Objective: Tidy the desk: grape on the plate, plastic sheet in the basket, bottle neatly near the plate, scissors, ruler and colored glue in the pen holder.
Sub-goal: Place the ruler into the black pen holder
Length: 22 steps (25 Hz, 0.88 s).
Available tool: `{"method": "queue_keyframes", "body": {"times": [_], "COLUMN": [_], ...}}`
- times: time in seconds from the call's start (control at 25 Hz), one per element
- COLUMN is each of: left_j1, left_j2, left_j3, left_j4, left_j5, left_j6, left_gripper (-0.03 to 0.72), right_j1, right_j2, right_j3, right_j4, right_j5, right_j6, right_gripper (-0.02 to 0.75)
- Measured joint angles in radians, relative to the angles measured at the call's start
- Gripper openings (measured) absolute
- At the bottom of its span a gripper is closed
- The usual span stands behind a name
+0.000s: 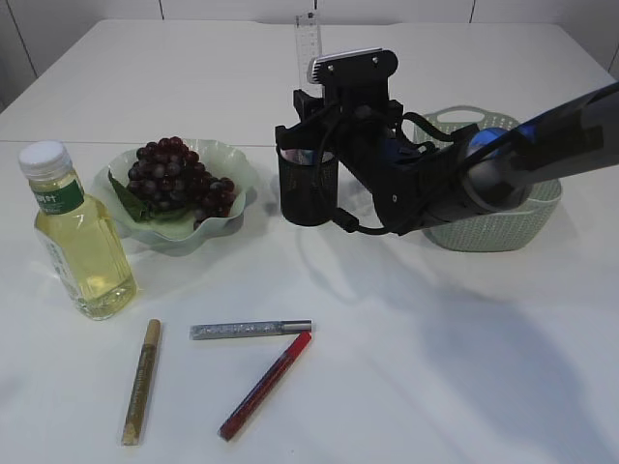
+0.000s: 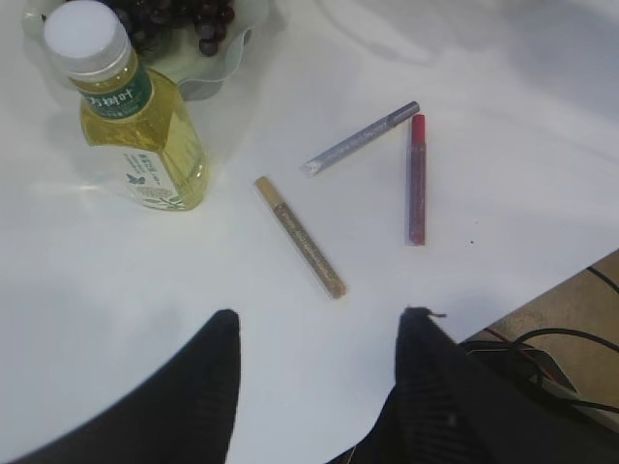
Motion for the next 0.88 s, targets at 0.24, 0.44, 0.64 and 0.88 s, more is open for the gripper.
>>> {"method": "queue_keyframes", "body": {"times": [0.24,0.44,0.64,0.88], "left_j1": [0.000,0.000,0.000,0.000], "left_j2": [0.000,0.000,0.000,0.000], "left_j3": [0.000,0.000,0.000,0.000], "left_j4": [0.000,0.000,0.000,0.000], "left_j5": [-0.005,-0.014,-0.017,-0.019], "left_j6": [0.000,0.000,0.000,0.000], "left_gripper": [0.379,0.379,0.379,0.379], "right_j1": [0.000,0.000,0.000,0.000], "right_j2": [0.000,0.000,0.000,0.000], "right_j3": [0.000,0.000,0.000,0.000], "right_j4": [0.000,0.000,0.000,0.000], "right_j5": [0.002,0.003,0.005,0.004], "right_j6": [0.000,0.000,0.000,0.000], "right_gripper": [0.295,0.300,0.304,0.321]}}
